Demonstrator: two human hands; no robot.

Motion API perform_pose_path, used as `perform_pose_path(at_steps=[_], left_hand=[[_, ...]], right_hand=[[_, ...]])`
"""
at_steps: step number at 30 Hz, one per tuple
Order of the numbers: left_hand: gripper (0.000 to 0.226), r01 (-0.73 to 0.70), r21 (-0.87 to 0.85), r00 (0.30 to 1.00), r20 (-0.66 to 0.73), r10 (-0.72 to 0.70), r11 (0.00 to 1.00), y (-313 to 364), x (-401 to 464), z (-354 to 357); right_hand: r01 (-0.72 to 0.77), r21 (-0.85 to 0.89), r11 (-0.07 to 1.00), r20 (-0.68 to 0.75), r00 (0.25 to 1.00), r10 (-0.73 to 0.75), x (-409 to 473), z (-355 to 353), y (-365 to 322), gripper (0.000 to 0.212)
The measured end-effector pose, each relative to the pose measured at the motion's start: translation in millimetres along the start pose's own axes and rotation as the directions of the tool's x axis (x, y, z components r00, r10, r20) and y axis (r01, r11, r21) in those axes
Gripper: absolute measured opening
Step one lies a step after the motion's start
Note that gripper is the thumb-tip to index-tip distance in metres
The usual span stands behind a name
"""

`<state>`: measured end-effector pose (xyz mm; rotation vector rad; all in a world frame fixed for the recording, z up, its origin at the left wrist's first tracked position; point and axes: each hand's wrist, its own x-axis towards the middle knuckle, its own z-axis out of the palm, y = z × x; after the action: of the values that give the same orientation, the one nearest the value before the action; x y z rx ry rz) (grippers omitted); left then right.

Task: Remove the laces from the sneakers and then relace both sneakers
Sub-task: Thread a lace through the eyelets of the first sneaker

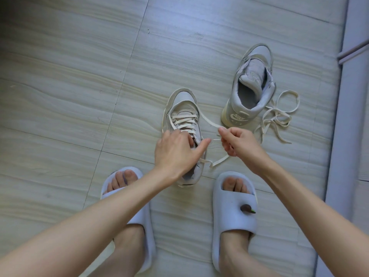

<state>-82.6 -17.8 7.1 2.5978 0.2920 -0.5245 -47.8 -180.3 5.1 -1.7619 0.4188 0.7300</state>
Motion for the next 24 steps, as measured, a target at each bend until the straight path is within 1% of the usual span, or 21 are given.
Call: perform_pose_path(at_steps=[2, 4, 7, 11, 13, 15, 19, 21, 24], left_hand=[[0.06, -0.02, 0.044, 0.999, -0.029, 0.022, 0.999, 4.4, 1.4, 5.0], [0.05, -0.005, 0.015, 1.0, -0.029, 0.006, 1.0, 6.4, 3.5, 8.0], [0.033, 0.043, -0.114, 0.999, 0.0, -0.043, 0.993, 4.4, 4.9, 8.2], [0.036, 0.126, -0.288, 0.987, 0.136, -0.09, 0.949, -0.2, 5.8, 2.9], [0.028, 0.173, -0.398, 0.974, 0.203, -0.098, 0.901, -1.8, 7.5, -0.5], [0.022, 0.188, -0.452, 0.967, 0.239, -0.084, 0.872, -3.7, 9.7, -2.1], [0.023, 0.199, -0.476, 0.962, 0.261, -0.079, 0.857, -6.0, 10.3, -1.7], [0.022, 0.21, -0.495, 0.961, 0.262, -0.085, 0.843, -7.1, 10.5, -0.8], [0.019, 0.217, -0.532, 0.961, 0.265, -0.082, 0.818, -8.7, 11.7, 0.2]], right_hand=[[-0.002, -0.023, 1.0, 0.015, 1.0, 0.002, 0.3, 2.3, 0.0, 0.033], [0.02, -0.044, 0.999, 0.037, 0.999, -0.018, -0.8, 2.6, -0.1, 0.028], [0.039, -0.043, 0.998, 0.081, 0.996, -0.036, -2.0, 1.3, 0.9, 0.015], [0.005, -0.002, 1.0, 0.134, 0.991, -0.005, -2.0, 0.8, 0.8, 0.011], [0.003, -0.021, 1.0, 0.136, 0.991, -0.001, -1.7, 2.6, -0.7, 0.011], [0.028, -0.124, 0.992, 0.118, 0.993, -0.013, -0.8, 6.7, -1.6, 0.011], [0.084, -0.354, 0.932, 0.078, 0.995, -0.06, 2.2, 15.8, -0.8, 0.01], [0.103, -0.422, 0.901, 0.051, 0.995, -0.09, 3.7, 18.2, -1.4, 0.01], [0.124, -0.474, 0.872, 0.035, 0.992, -0.122, 5.3, 20.4, -2.9, 0.011]])
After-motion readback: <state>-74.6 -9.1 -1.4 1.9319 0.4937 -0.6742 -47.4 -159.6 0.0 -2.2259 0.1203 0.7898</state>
